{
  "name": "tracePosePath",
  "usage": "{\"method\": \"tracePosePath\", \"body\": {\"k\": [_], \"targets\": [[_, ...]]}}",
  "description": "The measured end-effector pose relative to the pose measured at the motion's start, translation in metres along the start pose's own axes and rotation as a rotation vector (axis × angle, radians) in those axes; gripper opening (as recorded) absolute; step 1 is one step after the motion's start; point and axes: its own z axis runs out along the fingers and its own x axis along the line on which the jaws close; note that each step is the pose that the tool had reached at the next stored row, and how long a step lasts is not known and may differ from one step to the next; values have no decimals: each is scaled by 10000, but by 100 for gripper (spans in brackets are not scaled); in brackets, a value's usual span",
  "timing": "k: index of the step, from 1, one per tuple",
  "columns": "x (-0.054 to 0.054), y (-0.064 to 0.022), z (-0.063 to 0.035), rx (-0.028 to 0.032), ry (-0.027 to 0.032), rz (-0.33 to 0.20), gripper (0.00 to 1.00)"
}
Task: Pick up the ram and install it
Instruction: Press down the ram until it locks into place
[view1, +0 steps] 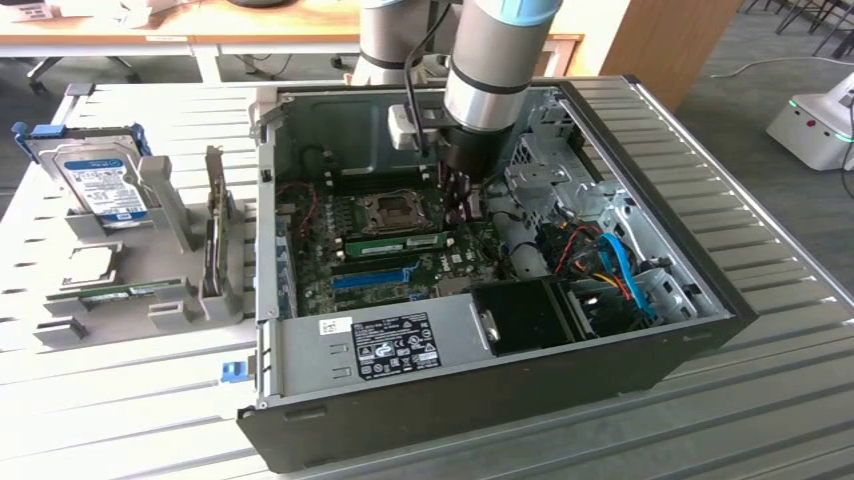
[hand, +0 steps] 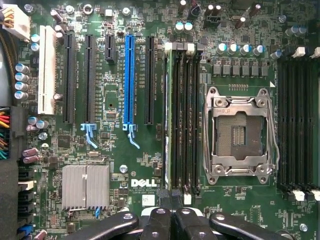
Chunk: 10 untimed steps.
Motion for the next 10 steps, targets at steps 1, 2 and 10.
{"method": "tracePosePath", "body": {"k": [1,2,10], "targets": [[0,0,10,0,0,0,11],[1,-1,21,0,1,0,11],[3,-2,65,-1,2,0,11]]}}
